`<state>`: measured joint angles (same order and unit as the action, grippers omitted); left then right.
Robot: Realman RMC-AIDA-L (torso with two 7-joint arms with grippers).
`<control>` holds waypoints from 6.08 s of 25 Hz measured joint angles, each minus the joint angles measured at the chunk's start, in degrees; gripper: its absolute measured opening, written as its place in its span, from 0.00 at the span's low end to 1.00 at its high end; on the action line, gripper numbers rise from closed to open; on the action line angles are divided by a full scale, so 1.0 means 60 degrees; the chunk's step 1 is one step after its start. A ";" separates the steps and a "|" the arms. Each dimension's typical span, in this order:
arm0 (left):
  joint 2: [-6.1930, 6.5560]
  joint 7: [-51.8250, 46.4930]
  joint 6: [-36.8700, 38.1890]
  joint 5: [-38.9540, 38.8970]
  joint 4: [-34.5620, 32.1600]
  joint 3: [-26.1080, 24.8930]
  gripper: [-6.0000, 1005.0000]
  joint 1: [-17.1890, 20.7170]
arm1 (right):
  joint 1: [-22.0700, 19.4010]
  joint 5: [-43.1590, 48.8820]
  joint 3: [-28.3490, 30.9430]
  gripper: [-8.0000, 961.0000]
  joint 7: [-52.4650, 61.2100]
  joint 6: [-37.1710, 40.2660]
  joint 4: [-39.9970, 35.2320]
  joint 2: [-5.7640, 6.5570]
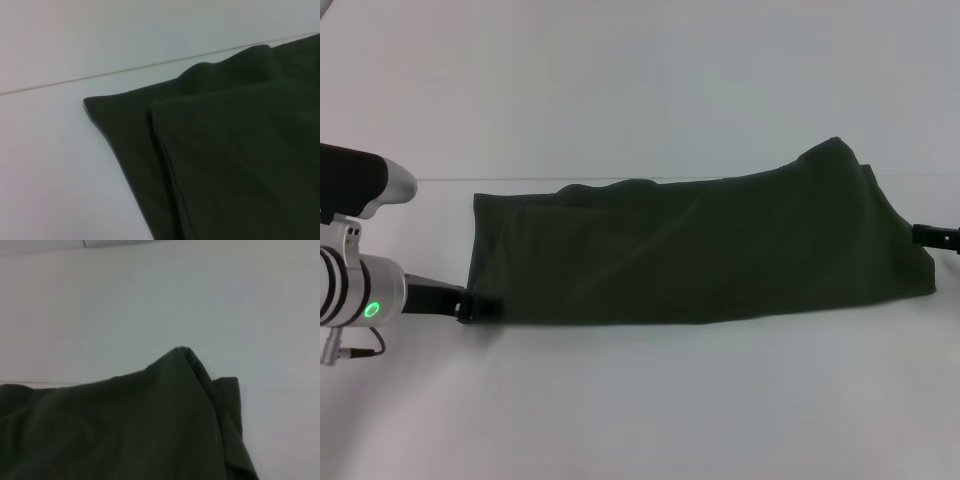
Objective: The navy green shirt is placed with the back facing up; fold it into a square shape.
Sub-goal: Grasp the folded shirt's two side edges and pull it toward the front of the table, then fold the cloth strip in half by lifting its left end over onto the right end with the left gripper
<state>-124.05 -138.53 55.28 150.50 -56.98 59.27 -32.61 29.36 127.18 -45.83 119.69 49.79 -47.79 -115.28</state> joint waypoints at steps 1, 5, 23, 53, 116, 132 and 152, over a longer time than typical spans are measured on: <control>0.0000 0.0000 0.0000 0.0000 0.0000 0.0000 0.55 0.0000 | 0.0012 0.0072 -0.0001 0.92 0.0031 0.0004 -0.0004 -0.0005; 0.0004 -0.0001 -0.0207 0.0068 0.0247 -0.0001 0.55 -0.0063 | 0.0043 0.0155 -0.0035 0.91 0.0073 0.0010 -0.0017 -0.0024; 0.0295 -0.0028 -0.0328 0.0052 0.1437 -0.0206 0.41 -0.0635 | 0.0352 0.0665 -0.0035 0.87 0.0140 0.0027 0.0015 -0.0005; 0.0305 -0.0011 -0.0250 -0.0065 0.1029 -0.0328 0.03 -0.0790 | 0.2118 0.5144 -0.0095 0.84 0.3368 0.1116 0.0569 0.0190; 0.0028 0.1086 0.3089 -0.0895 -0.1447 -0.2223 0.07 0.1481 | -0.0215 0.3833 -0.0023 0.01 0.2508 0.3200 -0.1562 -0.0788; 0.0139 0.1044 0.3863 -0.0823 -0.1569 -0.2872 0.09 0.1429 | -0.0851 0.1983 0.1466 0.06 0.2361 0.4098 -0.1966 -0.0706; 0.0603 0.1774 0.0059 -0.1500 0.1257 -0.2465 0.75 -0.1113 | -0.0382 0.0221 0.2120 0.77 0.0492 0.3996 -0.1971 -0.0739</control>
<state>-120.43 -127.89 55.63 141.50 -49.44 44.48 -39.29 27.07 128.51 -33.11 122.64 73.77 -59.61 -119.71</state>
